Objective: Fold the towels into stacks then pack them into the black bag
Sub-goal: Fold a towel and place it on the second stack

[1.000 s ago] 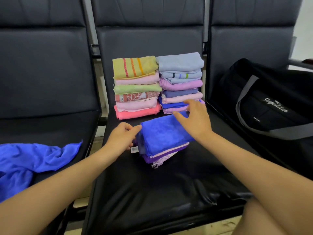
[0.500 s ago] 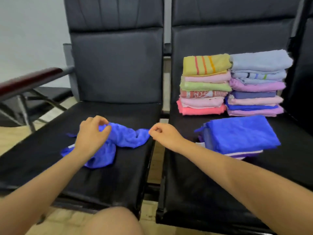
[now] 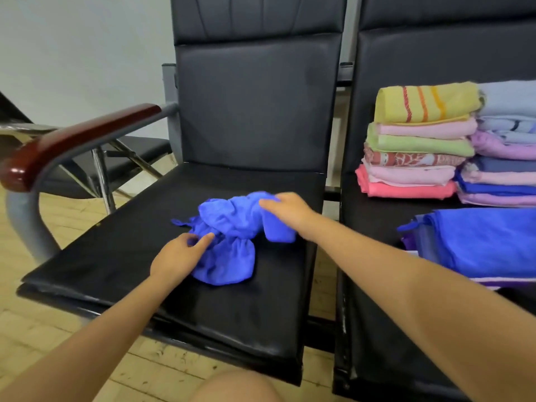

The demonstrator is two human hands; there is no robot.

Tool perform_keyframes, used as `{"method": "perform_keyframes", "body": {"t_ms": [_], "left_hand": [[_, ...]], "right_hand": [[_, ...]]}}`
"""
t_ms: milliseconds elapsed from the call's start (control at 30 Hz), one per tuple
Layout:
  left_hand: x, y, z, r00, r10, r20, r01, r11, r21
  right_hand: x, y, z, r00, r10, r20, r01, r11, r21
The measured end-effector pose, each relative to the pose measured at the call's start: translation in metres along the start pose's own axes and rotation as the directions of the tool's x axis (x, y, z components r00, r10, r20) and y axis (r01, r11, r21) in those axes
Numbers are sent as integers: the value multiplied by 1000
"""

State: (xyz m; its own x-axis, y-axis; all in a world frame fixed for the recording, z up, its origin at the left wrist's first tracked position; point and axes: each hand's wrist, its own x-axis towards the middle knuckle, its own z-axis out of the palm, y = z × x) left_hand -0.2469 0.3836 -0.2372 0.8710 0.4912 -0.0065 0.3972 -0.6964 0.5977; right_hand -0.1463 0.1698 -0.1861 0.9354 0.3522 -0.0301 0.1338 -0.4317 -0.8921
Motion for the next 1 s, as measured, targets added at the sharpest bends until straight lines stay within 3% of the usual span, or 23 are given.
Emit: {"method": "perform_keyframes", "body": {"t_ms": [100,233,333,433,533,600,733,867,933,1000], "left_hand": [[5,-2,2,999,34,8,-34,997,76],[1,-2,4,998,64,-16,-61,989,135],[-1,2,2,998,42,42,-49,982,184],[-5,19,-4,999,12,43,-19,988,152],[-14,66,-13,987,154,-49,-159,980,-121],[-25,114,-21,964,247,-99,-266,905,-333],[-45,211,-38,929,358,-96,-330,678,-657],[-88,278,-42,846,529,63,-270,528,-805],[-104,292,-32,756,623,200,-226,535,-814],[-118,298,-14,715,642,277,-178,550,-816]], "right_hand": [[2,-37,-34,978,-25,-207,101,927,362],[-1,-77,-77,968,27,-250,111,845,522],[-7,-92,-98,955,51,-294,159,745,648],[-19,-99,-118,954,15,-300,171,794,583],[-32,-104,-133,971,-70,-227,175,856,487],[-45,-112,-144,977,-110,-185,189,848,495],[-83,-128,-178,966,-237,-108,259,824,503],[-134,-129,-214,940,-335,-62,333,865,376],[-153,-116,-231,927,-358,-115,376,873,311],[-163,-94,-248,922,-340,-187,374,906,196]]}}
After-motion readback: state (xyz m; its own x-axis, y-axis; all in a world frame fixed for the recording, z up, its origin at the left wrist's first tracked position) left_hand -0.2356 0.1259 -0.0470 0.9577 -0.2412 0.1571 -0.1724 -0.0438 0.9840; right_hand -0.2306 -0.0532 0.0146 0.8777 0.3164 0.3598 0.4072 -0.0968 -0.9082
